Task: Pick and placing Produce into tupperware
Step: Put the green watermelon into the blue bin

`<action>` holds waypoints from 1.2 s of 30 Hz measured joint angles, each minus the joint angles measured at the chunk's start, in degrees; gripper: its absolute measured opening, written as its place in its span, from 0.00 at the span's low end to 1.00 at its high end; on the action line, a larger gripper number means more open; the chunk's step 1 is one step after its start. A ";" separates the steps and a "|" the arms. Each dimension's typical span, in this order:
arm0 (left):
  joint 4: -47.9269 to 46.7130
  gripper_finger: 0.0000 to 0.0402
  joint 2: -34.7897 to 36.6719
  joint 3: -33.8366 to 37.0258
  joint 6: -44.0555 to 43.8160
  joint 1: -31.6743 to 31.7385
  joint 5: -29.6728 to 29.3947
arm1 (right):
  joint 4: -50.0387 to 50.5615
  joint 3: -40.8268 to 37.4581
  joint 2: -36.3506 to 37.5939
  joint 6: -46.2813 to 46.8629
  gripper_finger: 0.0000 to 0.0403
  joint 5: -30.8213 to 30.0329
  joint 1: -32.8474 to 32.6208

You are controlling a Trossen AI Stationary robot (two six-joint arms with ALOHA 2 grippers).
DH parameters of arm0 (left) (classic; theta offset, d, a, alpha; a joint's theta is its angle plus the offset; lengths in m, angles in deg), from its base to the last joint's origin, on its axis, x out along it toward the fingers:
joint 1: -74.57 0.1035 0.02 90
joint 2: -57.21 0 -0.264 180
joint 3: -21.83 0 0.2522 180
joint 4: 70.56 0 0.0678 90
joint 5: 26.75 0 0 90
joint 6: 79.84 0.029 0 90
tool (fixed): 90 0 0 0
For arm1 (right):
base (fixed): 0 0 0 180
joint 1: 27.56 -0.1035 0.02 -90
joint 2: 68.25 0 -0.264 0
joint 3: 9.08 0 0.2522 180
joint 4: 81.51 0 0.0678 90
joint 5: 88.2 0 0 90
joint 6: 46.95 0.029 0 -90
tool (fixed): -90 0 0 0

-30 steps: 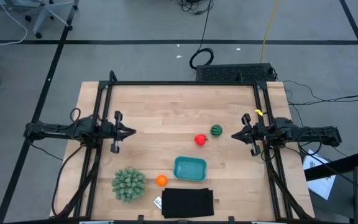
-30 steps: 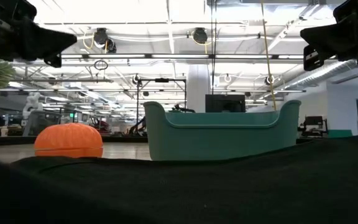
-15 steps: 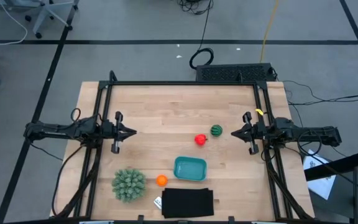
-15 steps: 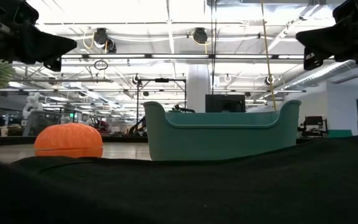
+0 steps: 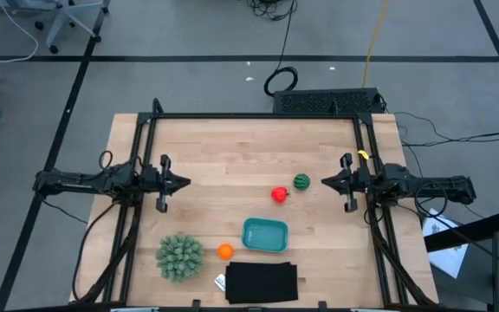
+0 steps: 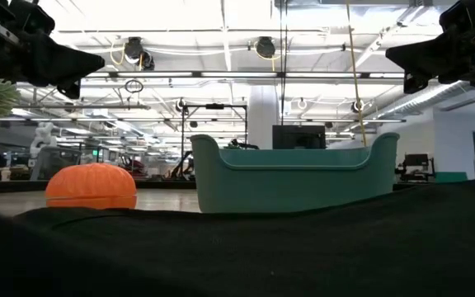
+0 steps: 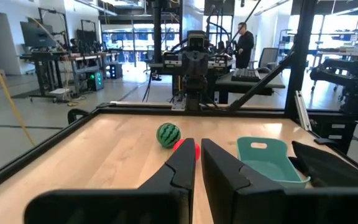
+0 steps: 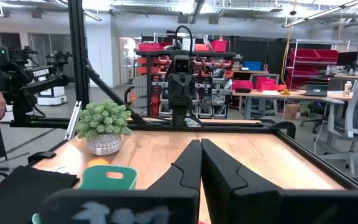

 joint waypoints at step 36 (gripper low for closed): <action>10.01 0.08 -14.29 -2.71 0.03 -0.01 -1.18 | -2.21 0.02 -0.75 4.85 0.00 -0.23 0.00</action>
